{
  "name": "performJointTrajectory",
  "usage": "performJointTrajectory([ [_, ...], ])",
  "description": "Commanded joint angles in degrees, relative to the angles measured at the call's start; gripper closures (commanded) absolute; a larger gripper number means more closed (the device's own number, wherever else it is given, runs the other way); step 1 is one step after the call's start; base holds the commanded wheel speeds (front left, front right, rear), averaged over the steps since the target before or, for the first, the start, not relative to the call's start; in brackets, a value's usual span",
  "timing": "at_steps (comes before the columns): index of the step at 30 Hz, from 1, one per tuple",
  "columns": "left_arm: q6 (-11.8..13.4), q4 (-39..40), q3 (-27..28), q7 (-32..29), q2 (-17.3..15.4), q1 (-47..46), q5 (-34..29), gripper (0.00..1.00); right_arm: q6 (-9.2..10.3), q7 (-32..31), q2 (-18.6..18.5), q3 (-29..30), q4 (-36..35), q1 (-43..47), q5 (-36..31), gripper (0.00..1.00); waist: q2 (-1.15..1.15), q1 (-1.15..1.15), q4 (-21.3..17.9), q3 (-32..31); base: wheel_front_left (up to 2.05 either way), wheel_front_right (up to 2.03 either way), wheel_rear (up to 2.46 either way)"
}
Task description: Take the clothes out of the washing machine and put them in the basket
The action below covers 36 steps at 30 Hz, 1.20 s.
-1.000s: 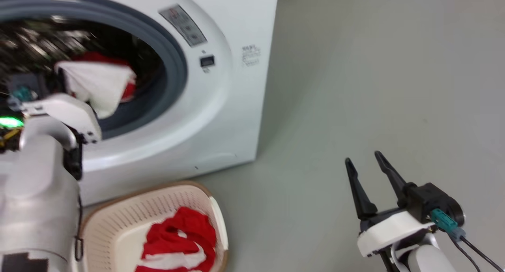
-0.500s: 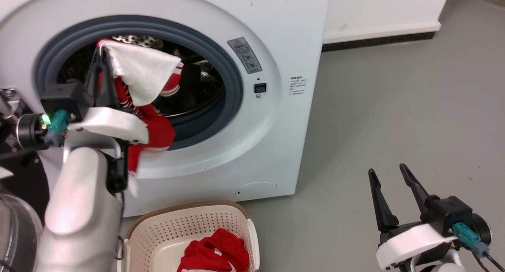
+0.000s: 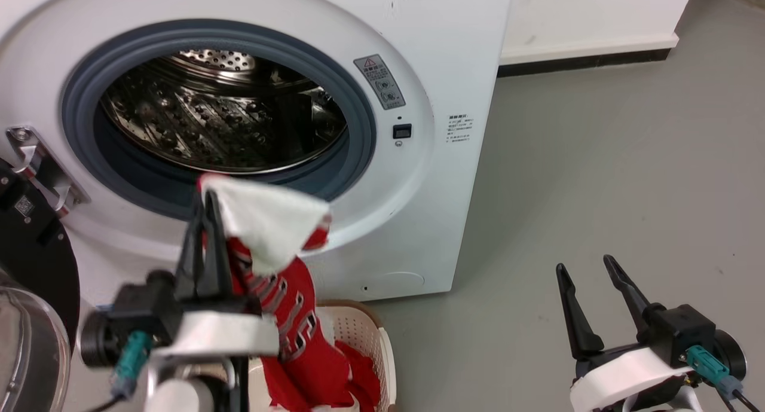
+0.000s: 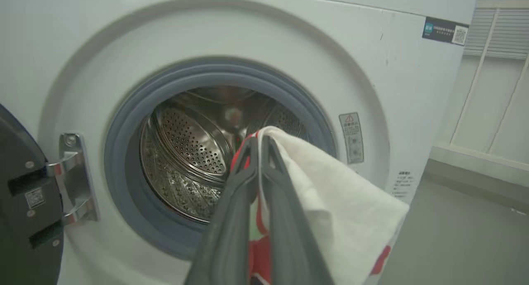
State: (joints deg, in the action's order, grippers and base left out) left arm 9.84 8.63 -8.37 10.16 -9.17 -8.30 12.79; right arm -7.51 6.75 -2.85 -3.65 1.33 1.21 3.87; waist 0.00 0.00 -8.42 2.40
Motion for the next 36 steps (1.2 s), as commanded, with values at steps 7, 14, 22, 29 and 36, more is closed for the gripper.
performJointTrajectory([
  [7,0.9,-11.7,-0.9,3.3,3.7,8.7,3.6,1.00,0.04,0.3,0.0,-0.5,-1.2,-2.2,-0.3,0.00,0.00,0.00,0.8,7.6,0.00,0.00,0.00],
  [14,-0.6,-30.6,0.8,5.1,5.6,1.6,5.0,1.00,0.04,1.6,0.0,-1.2,-1.1,-6.6,0.1,0.00,0.00,0.00,0.8,17.8,0.00,0.00,0.00],
  [22,-2.0,-45.2,2.8,5.1,6.2,-9.7,2.9,1.00,0.04,3.6,0.0,-3.6,0.1,-12.6,0.6,0.00,0.00,0.00,-0.9,30.0,0.00,0.00,0.00],
  [29,-3.1,-63.1,5.4,5.1,6.0,-20.5,3.2,0.95,0.04,5.9,0.0,-6.0,3.2,-17.1,1.1,0.00,0.00,0.00,-2.3,37.2,0.00,0.00,0.00],
  [36,-4.3,-66.9,7.3,5.0,6.1,-20.3,3.6,0.00,0.04,7.0,0.0,-5.8,7.3,-17.4,1.1,0.00,0.00,0.00,-1.4,31.9,0.00,0.00,0.00],
])
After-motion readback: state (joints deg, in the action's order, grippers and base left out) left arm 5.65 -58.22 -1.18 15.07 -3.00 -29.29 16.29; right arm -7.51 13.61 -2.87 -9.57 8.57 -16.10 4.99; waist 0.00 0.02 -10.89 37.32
